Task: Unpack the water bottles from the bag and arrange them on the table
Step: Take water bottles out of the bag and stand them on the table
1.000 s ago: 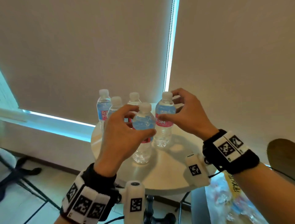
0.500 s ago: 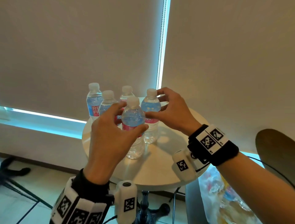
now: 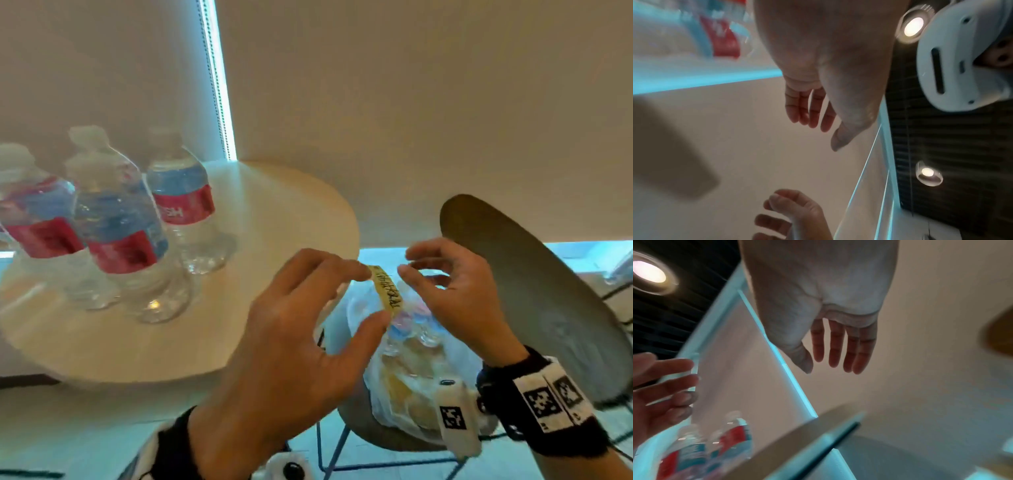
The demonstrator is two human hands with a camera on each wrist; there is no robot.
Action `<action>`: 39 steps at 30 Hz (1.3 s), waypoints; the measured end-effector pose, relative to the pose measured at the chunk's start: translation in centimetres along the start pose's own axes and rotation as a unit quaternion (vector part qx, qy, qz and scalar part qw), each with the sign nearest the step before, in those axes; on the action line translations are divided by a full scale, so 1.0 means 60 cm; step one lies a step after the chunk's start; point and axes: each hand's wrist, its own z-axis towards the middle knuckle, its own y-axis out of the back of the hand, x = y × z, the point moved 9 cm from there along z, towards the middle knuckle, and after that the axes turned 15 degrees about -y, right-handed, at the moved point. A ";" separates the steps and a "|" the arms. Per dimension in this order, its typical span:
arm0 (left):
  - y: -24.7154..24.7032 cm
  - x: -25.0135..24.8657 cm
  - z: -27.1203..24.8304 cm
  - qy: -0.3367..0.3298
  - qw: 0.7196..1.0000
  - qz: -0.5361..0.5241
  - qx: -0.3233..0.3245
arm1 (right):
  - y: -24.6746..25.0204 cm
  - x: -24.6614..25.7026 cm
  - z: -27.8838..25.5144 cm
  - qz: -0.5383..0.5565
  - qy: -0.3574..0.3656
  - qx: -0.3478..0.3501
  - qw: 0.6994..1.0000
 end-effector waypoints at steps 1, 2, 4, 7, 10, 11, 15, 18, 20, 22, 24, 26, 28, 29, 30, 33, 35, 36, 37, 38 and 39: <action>-0.054 0.011 -0.008 0.019 0.999 -0.034 0.034 | 0.020 -0.055 -0.003 -0.017 -0.034 -0.011 0.999; -0.111 0.025 -0.018 0.045 0.994 -0.061 0.073 | 0.038 -0.110 -0.008 -0.033 -0.069 -0.019 0.997; -0.223 0.054 -0.046 0.089 0.981 -0.096 0.143 | 0.064 -0.210 -0.017 -0.064 -0.129 -0.026 0.989; -0.371 0.101 -0.097 0.161 0.955 -0.127 0.214 | 0.077 -0.325 -0.033 -0.100 -0.203 -0.017 0.974; -0.482 0.151 -0.153 0.282 0.912 -0.146 0.260 | 0.058 -0.410 -0.034 -0.111 -0.259 -0.001 0.959; -0.512 0.170 -0.177 0.331 0.894 -0.152 0.262 | 0.045 -0.433 -0.030 -0.112 -0.279 0.009 0.954; -0.584 0.231 -0.236 0.431 0.874 -0.095 0.202 | -0.013 -0.486 -0.005 -0.115 -0.309 0.051 0.943; -0.594 0.248 -0.234 0.490 0.862 -0.064 0.115 | -0.047 -0.494 0.017 -0.106 -0.298 0.046 0.947; -0.602 0.255 -0.237 0.538 0.835 -0.060 0.093 | -0.062 -0.495 0.029 -0.098 -0.281 0.033 0.954; -0.614 0.264 -0.238 0.549 0.831 -0.057 0.072 | -0.067 -0.494 0.037 -0.085 -0.266 0.020 0.960; -0.616 0.275 -0.240 0.544 0.837 -0.024 0.061 | -0.073 -0.494 0.045 -0.087 -0.260 0.030 0.961; -0.610 0.285 -0.235 0.526 0.849 0.029 0.040 | -0.081 -0.495 0.053 -0.105 -0.251 0.051 0.961; -0.607 0.291 -0.230 0.525 0.850 0.043 0.015 | -0.086 -0.498 0.062 -0.114 -0.241 0.061 0.962; -0.609 0.295 -0.230 0.525 0.849 0.049 0.013 | -0.085 -0.500 0.066 -0.112 -0.241 0.061 0.962; -0.609 0.299 -0.229 0.526 0.849 0.055 0.012 | -0.084 -0.502 0.069 -0.108 -0.239 0.057 0.963; -0.618 0.308 -0.232 0.518 0.854 0.048 0.017 | -0.072 -0.510 0.071 -0.076 -0.238 0.031 0.968; -0.628 0.316 -0.240 0.517 0.855 0.046 0.015 | -0.062 -0.519 0.063 -0.047 -0.243 0.017 0.969; -0.627 0.315 -0.239 0.515 0.856 0.048 0.015 | -0.056 -0.522 0.059 -0.033 -0.243 0.014 0.969; -0.628 0.315 -0.237 0.506 0.861 0.044 0.012 | -0.050 -0.525 0.054 -0.028 -0.243 0.007 0.970; -0.629 0.314 -0.234 0.490 0.871 0.034 0.011 | -0.045 -0.528 0.050 -0.024 -0.243 -0.001 0.970; -0.632 0.310 -0.229 0.475 0.880 0.015 0.010 | -0.037 -0.531 0.045 -0.024 -0.245 -0.012 0.969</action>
